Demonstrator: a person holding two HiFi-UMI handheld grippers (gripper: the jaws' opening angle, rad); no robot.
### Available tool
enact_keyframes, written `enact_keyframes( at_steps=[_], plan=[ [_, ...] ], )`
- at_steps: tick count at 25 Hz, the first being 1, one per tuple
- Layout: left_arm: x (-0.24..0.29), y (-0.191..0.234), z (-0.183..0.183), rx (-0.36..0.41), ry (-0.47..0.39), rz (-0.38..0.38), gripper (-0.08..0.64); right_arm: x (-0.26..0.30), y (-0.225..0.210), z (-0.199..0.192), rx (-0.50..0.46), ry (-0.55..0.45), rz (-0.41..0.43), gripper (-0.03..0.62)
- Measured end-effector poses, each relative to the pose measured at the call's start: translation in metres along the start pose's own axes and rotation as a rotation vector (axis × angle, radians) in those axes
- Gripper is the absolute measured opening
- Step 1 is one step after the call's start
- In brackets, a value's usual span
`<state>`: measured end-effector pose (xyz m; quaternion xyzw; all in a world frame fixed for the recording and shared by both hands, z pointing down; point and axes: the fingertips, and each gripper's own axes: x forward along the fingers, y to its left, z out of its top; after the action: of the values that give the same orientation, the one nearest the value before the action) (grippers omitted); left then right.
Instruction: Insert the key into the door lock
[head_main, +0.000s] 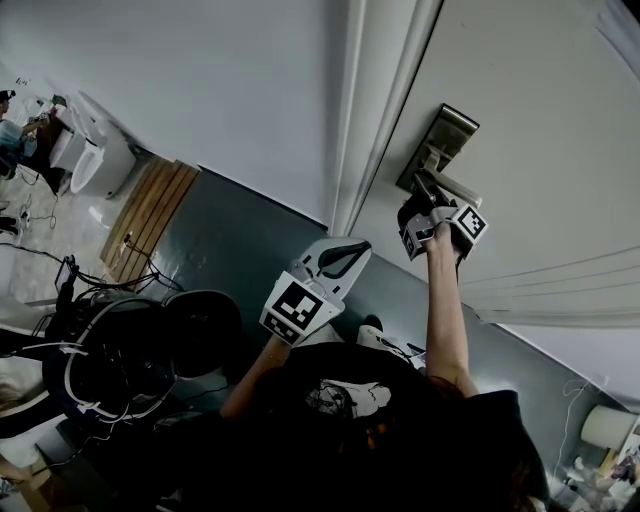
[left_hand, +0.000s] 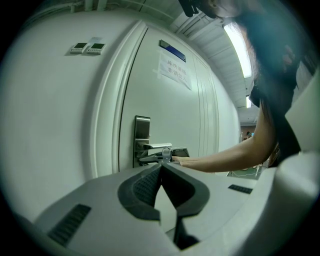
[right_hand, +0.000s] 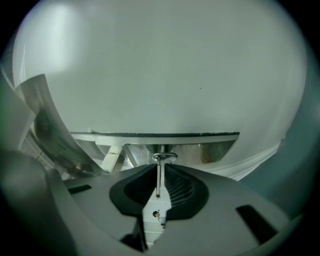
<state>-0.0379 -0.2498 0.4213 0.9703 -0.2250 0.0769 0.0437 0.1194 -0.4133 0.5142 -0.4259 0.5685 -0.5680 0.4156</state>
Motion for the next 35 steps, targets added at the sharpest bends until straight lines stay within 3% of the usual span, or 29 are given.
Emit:
enact_keyframes(
  at_steps=[3, 6, 17, 26, 30, 35],
  plan=[
    [0.002, -0.004, -0.001, 0.0, 0.001, -0.004, 0.008, -0.008, -0.003, -0.007, -0.047, 0.039, -0.007, 0.082],
    [0.001, -0.008, 0.0, 0.0, 0.0, -0.006, 0.008, -0.019, -0.002, -0.014, -0.069, 0.056, -0.003, 0.091],
    [0.013, -0.025, -0.004, -0.02, 0.007, 0.008, 0.008, -0.067, 0.004, -0.031, -0.24, 0.151, -0.027, 0.071],
    [0.03, -0.034, -0.004, -0.058, 0.024, 0.079, 0.008, -0.11, 0.024, -0.051, -0.454, 0.307, -0.051, 0.067],
    [0.038, -0.041, -0.006, -0.096, 0.027, 0.125, 0.008, -0.132, 0.032, -0.06, -0.603, 0.393, -0.063, 0.066],
    [0.052, -0.059, -0.002, -0.129, 0.023, 0.178, 0.008, -0.155, 0.035, -0.051, -0.715, 0.468, -0.056, 0.066]
  ],
)
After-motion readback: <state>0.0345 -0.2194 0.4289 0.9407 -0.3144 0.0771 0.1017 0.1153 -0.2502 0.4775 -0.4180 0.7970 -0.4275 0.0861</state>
